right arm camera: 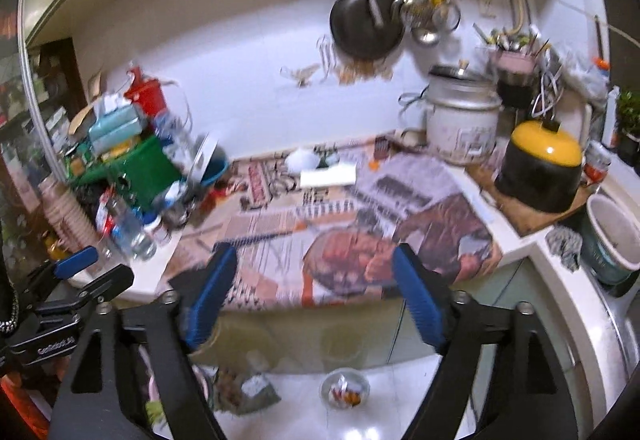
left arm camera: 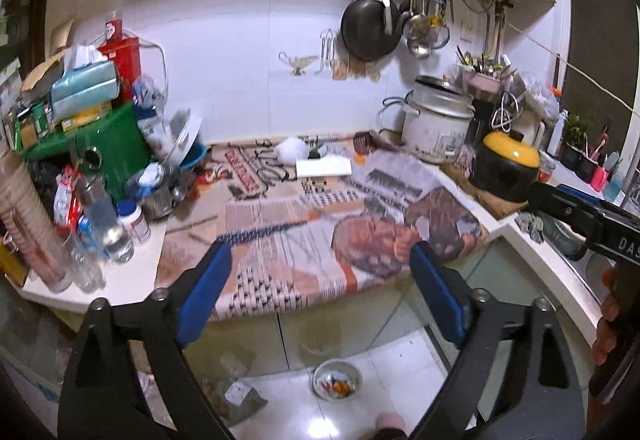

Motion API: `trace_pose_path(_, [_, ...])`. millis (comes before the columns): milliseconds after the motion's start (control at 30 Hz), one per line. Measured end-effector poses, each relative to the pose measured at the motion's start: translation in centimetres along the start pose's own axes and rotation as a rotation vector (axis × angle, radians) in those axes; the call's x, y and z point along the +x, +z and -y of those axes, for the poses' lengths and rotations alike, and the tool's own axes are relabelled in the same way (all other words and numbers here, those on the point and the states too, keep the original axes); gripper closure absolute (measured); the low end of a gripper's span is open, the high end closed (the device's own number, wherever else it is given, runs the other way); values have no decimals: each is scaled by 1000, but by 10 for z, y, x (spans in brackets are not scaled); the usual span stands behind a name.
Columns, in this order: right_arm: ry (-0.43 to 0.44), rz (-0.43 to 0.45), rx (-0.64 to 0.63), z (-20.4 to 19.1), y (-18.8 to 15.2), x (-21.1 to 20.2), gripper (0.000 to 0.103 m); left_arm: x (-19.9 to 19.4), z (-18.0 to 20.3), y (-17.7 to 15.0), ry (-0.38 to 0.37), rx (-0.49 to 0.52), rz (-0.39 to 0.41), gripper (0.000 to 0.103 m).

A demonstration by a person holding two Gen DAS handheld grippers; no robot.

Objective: Collect trash
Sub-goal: 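Raise both tools back toward the counter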

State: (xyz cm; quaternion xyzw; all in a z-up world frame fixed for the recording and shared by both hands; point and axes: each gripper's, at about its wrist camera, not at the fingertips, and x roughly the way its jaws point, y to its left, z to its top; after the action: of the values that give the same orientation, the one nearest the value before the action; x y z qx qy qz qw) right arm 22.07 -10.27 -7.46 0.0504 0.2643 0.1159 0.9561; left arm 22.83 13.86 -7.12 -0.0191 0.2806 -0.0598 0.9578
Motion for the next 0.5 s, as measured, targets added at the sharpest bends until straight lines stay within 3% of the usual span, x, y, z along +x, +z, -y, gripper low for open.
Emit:
trace_pose_path(267, [24,47,-39,25,40,53,16,76,16,49,31,-7,27,9])
trace_pose_path(500, [99,24,-96,61,102,129,16,163,30,104,104,-56,7,9])
